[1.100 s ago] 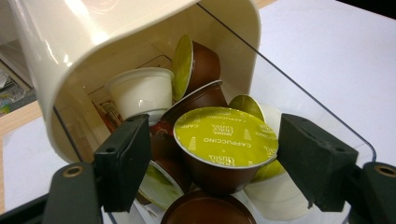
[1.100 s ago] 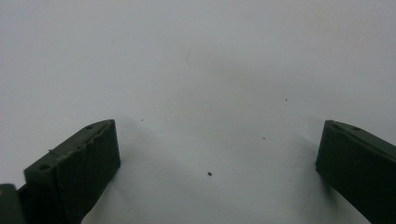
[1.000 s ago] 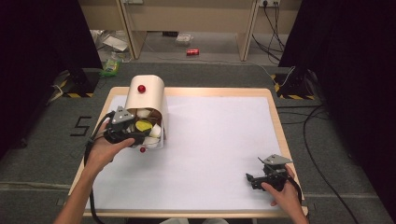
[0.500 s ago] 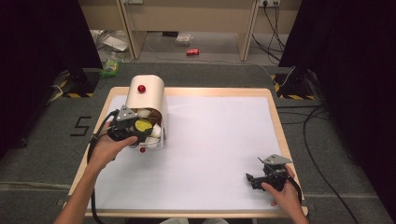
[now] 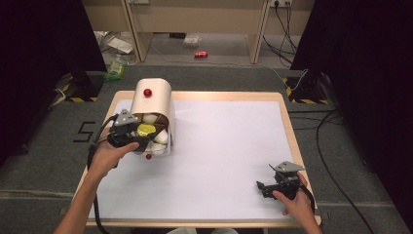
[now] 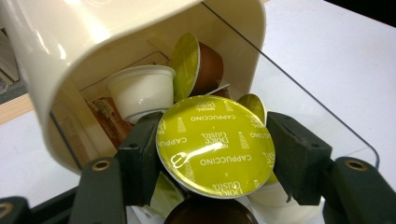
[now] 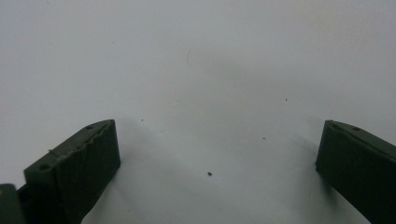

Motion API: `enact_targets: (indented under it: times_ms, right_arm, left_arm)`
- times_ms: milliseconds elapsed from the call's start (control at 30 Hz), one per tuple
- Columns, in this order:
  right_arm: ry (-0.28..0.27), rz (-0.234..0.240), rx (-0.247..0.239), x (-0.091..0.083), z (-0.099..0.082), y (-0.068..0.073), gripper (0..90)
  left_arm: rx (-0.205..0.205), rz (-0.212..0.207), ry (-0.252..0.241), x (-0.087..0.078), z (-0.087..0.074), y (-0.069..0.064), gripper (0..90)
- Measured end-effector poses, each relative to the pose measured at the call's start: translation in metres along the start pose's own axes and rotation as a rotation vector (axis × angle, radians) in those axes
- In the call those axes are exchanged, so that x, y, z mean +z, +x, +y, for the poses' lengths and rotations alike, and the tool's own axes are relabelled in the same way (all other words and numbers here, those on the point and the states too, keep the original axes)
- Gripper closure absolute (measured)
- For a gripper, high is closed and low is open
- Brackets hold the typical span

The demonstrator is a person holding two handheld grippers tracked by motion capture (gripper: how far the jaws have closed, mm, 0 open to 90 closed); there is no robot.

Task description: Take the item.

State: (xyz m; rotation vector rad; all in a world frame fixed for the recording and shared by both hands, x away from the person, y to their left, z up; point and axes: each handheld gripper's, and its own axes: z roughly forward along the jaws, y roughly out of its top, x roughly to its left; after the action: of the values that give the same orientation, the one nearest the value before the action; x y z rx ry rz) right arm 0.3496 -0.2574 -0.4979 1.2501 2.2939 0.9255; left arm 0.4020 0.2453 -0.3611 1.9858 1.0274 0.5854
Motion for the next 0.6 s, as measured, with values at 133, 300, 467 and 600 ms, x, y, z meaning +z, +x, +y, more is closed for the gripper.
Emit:
enact_targets:
  times_ms: [133, 300, 467, 600]
  right_arm:
    - [0.000, 0.000, 0.000, 0.000, 0.000, 0.000, 0.2]
    - [0.000, 0.000, 0.000, 0.000, 0.000, 0.000, 0.2]
    - [0.000, 0.000, 0.000, 0.000, 0.000, 0.000, 0.2]
    - [-0.001, 0.000, -0.001, 0.000, 0.000, 0.000, 0.2]
  left_arm:
    - [0.009, -0.003, -0.008, -0.006, 0.002, -0.002, 38.3]
    - [0.022, -0.001, -0.018, -0.014, 0.004, -0.002, 38.3]
    - [0.025, 0.004, -0.031, -0.027, 0.004, 0.001, 38.4]
    - [0.015, 0.014, -0.041, -0.035, 0.004, 0.005, 38.3]
